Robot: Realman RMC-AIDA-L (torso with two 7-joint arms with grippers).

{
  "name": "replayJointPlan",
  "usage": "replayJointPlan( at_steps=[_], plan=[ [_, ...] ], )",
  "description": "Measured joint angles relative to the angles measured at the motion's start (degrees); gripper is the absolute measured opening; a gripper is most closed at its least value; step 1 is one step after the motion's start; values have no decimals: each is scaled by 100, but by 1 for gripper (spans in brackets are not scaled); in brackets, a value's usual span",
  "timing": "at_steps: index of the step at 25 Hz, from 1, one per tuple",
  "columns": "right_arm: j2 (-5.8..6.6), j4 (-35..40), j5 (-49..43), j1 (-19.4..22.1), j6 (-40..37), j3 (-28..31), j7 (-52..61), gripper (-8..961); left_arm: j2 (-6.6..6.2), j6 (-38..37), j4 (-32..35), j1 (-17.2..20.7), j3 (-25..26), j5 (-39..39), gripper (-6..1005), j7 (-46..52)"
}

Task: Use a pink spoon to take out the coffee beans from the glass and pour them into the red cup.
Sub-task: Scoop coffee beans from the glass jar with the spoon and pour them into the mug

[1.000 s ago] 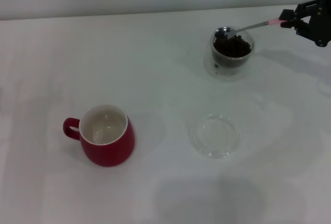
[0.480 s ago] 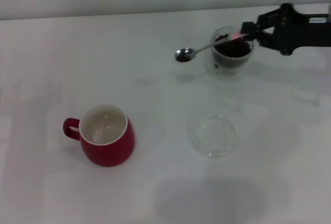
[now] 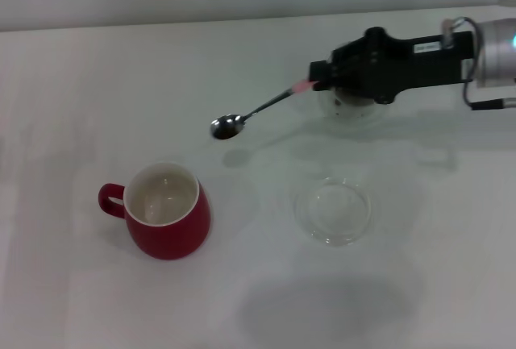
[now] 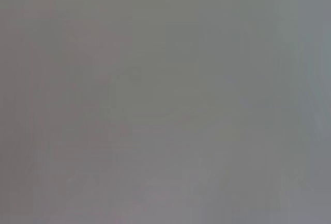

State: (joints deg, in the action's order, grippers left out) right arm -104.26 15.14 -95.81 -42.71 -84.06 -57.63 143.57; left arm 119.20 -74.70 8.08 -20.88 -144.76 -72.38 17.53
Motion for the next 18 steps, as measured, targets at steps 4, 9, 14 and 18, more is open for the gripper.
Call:
replayJointPlan(
  at_steps=[4, 9, 14, 18],
  plan=[
    [-202, 121, -25, -110, -2, -157, 0, 266, 6, 15, -5, 7, 0, -2, 727, 2],
    [-457, 309, -54, -220, 113, -405, -17, 268, 7, 27, -1, 10, 0, -4, 727, 4],
    [-660, 596, -66, -171, 423, -544, -54, 270, 8, 31, 0, 8, 0, -4, 727, 4],
    [-771, 933, -78, -39, 555, -683, -96, 271, 2, 38, -6, 18, 0, -5, 727, 5]
  ],
)
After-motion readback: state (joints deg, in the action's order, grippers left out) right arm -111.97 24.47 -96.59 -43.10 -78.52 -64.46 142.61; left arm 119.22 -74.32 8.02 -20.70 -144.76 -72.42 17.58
